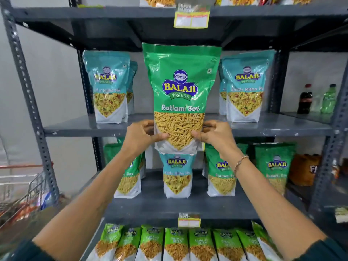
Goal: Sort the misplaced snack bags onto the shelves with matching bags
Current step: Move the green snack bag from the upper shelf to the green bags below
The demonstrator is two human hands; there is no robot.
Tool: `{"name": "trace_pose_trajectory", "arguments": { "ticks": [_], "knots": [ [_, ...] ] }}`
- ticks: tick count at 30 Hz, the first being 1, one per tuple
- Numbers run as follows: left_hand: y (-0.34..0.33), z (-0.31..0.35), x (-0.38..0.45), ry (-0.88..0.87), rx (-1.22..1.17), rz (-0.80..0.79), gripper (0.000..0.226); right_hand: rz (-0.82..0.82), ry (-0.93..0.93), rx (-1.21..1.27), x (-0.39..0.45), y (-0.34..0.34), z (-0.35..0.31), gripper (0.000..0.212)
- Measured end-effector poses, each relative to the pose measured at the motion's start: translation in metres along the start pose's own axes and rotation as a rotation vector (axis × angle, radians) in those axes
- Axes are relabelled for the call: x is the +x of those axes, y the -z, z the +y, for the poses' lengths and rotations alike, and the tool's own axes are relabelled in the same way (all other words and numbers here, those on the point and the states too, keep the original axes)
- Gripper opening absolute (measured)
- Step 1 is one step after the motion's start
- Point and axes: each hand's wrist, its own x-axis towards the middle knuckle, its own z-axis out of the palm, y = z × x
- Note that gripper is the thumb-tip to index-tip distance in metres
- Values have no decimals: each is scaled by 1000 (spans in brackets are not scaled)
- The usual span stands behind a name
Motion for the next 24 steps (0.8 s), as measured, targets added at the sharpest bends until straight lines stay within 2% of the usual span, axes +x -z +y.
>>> {"name": "trace_pose_trajectory", "arguments": {
  "ticks": [5, 11, 14, 17, 20, 24],
  "knots": [
    [-4, -40, -42, 110, -7, 10, 52, 2, -55, 20, -33, -18, 49, 34],
    [-14, -107, -87, 298, 41, 38, 47, -85, -217, 16, -59, -47, 125, 36],
    [-21, -136, -102, 382, 66, 47, 53, -130, -292, -8, -63, -64, 164, 40],
    [-20, -167, -106, 470, 101, 11, 44, -165, -354, -28, -60, -82, 199, 43],
    [-18, -193, -100, 554, 155, -2, 59, -209, -400, -40, -51, -101, 228, 43],
    [-15, -225, -83, 614, 188, 4, 54, -241, -432, -42, -33, -126, 250, 41]
  ]
}}
